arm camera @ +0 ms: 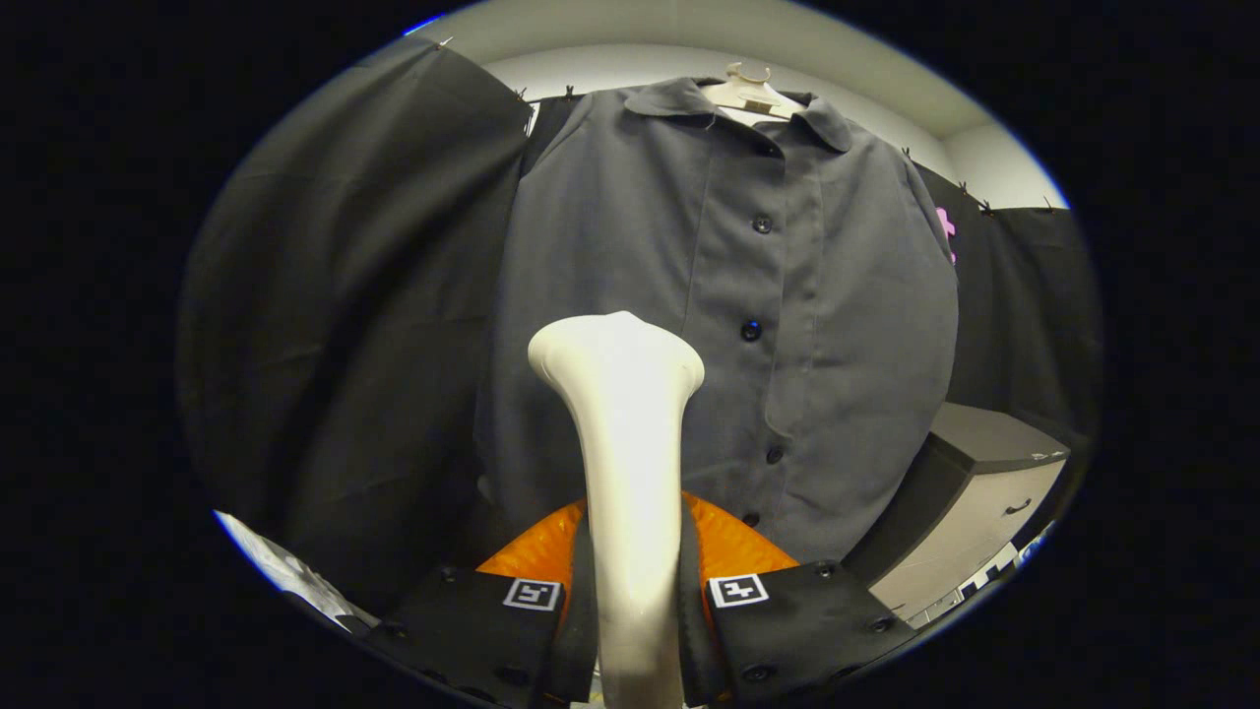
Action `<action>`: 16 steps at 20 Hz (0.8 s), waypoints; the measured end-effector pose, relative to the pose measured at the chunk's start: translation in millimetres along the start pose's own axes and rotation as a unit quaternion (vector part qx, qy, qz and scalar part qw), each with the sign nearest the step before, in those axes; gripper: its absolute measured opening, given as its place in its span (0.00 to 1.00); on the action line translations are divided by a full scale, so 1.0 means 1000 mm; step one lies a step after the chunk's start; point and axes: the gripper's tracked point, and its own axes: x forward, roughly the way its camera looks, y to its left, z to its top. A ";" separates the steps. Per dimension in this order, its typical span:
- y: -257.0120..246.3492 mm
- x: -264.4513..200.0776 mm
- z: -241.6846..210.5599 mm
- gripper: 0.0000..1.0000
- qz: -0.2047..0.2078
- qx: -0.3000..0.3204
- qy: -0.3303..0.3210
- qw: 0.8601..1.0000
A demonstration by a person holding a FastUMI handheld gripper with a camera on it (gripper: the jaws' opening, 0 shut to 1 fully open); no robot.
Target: Iron the clothes twice with a garment steamer, once on the left side and once on the right side.
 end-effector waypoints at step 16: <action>0.014 -0.007 -0.103 0.41 0.017 -0.007 0.110 0.994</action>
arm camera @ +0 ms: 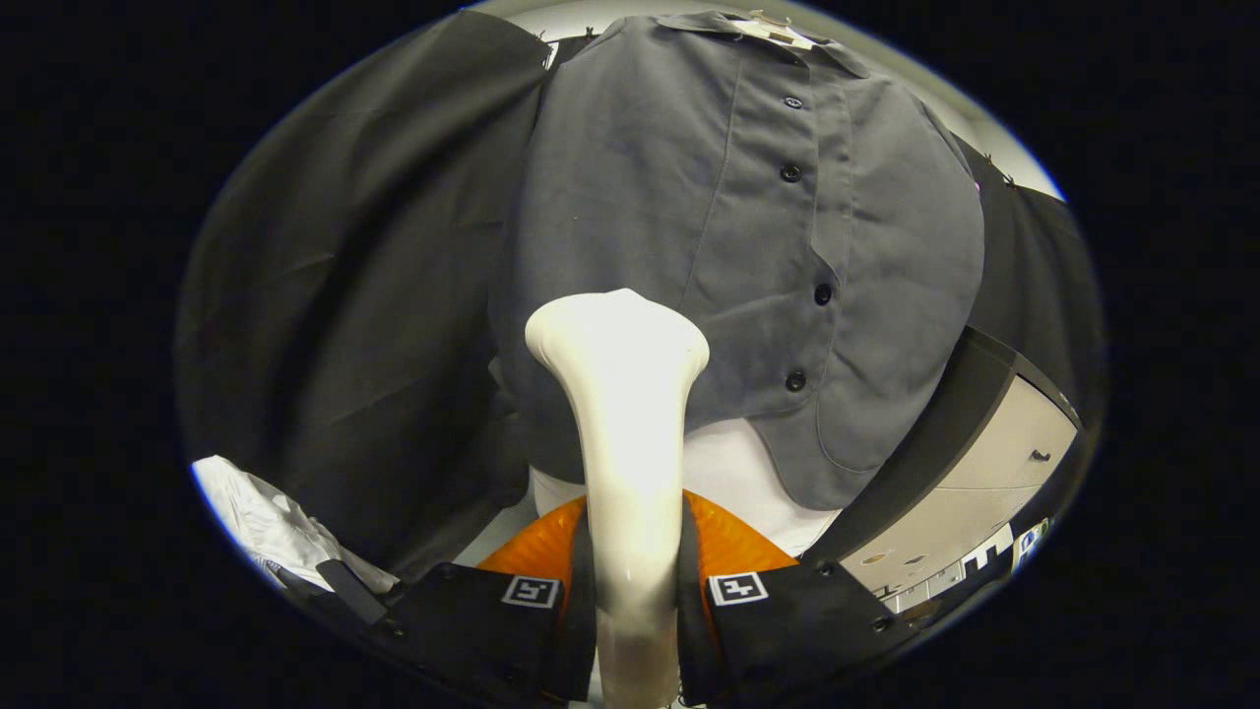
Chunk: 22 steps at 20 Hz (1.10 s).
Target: Iron the clothes twice with a garment steamer, once on the left side and once on the right side.
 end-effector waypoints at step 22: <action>-0.146 -0.163 0.216 0.41 -0.066 0.067 -0.259 0.961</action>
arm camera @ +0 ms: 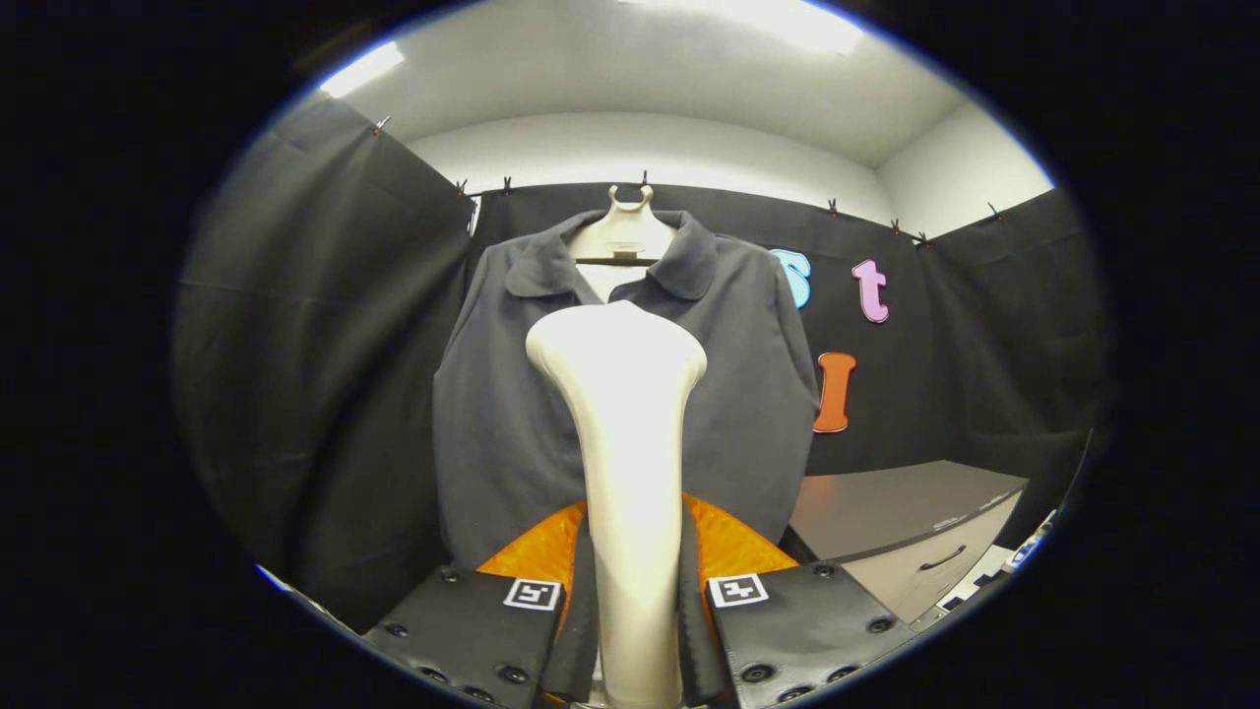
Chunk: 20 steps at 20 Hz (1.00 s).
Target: Iron the clothes twice with a garment steamer, once on the left side and once on the right side.
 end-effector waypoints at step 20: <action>-0.120 -0.051 0.039 0.41 -0.066 0.004 -0.039 0.997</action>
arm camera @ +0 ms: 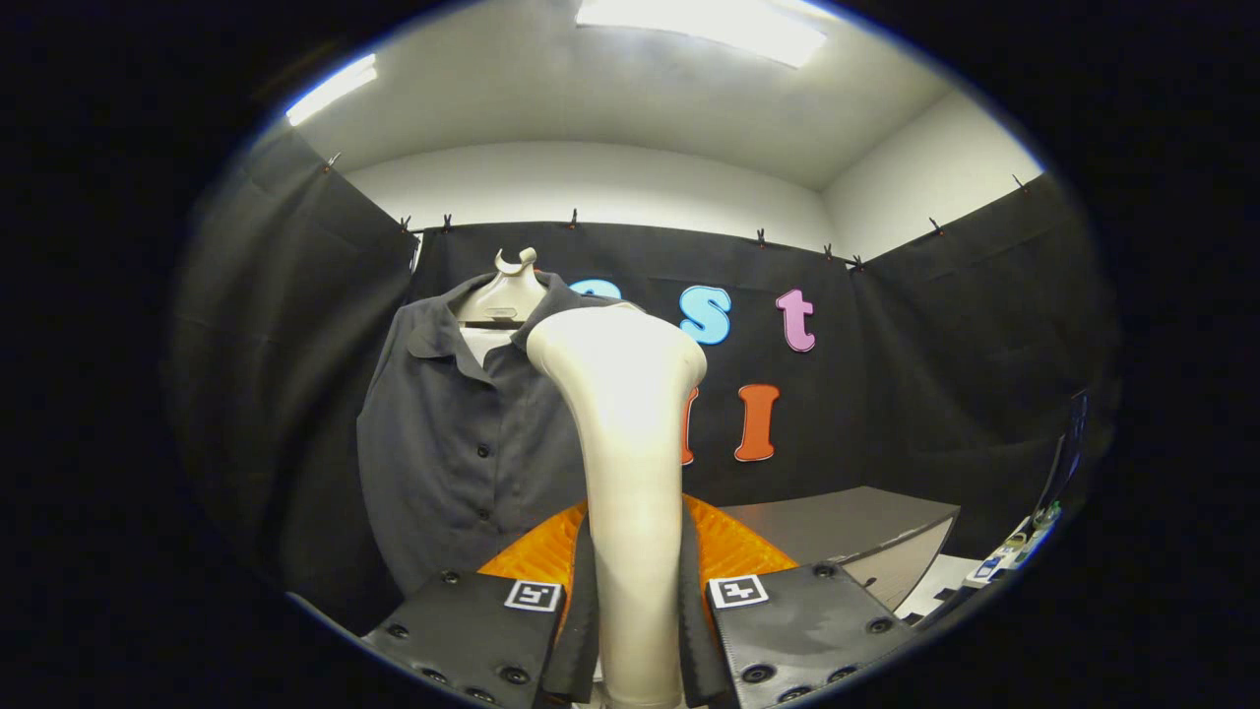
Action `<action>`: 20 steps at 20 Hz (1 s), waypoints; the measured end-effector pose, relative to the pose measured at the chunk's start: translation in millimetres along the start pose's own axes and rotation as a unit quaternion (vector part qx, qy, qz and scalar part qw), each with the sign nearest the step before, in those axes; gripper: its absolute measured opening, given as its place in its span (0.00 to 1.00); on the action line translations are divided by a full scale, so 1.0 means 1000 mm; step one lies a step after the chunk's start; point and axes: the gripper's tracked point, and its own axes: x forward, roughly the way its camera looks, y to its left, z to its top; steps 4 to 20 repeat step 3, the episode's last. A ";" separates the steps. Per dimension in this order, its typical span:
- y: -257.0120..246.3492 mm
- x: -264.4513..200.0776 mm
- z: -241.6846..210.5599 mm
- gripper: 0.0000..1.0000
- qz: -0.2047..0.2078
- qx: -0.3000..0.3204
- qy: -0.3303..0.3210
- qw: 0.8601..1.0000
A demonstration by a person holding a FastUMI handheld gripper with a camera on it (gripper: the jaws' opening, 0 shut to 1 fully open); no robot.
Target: Iron the clothes twice with a garment steamer, once on the left side and once on the right side.
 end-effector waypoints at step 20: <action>-0.002 0.000 -0.003 0.41 0.003 0.001 0.001 1.000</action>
